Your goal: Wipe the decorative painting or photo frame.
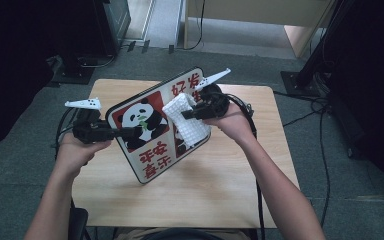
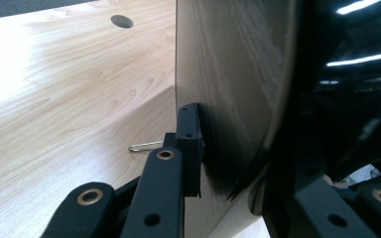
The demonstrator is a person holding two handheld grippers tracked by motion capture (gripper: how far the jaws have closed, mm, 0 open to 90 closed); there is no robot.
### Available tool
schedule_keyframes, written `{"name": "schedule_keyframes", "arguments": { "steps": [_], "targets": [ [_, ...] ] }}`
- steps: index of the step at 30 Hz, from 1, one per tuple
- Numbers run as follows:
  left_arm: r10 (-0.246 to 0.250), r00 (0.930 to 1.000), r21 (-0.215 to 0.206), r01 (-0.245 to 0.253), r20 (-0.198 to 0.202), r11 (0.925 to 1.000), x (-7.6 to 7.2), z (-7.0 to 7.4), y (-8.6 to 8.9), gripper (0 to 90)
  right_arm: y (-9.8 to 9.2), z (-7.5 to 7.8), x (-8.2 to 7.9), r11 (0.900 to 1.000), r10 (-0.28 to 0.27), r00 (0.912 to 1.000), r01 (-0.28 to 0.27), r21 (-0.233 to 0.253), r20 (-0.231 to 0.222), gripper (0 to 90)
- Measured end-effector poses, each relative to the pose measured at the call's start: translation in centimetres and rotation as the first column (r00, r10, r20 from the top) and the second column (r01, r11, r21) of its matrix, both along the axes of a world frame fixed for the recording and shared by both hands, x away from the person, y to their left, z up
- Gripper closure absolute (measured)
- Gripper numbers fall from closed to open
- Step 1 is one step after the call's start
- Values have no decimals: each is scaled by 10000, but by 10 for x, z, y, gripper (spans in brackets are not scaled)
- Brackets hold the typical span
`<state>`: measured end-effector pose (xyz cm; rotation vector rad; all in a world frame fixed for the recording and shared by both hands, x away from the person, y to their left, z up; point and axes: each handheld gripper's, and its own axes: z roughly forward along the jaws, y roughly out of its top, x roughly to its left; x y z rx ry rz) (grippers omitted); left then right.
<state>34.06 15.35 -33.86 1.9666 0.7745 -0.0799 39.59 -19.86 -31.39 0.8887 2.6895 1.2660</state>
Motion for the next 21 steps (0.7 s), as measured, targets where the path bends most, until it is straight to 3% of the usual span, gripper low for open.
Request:
{"name": "schedule_keyframes", "arguments": {
  "steps": [11,16,21],
  "targets": [
    [9,10000,6,-9,61,10000,0,0,0,772,11,39,7,9999,157,9997,-157,24,196,775],
    [-5,10000,-10,5,46,10000,0,0,0,772,22,61,9,9996,255,9983,-249,-119,517,775],
    [-29,10000,-43,29,57,10000,0,-1,1,773,31,73,11,9992,347,9964,-332,-202,767,773]
  ]
}}
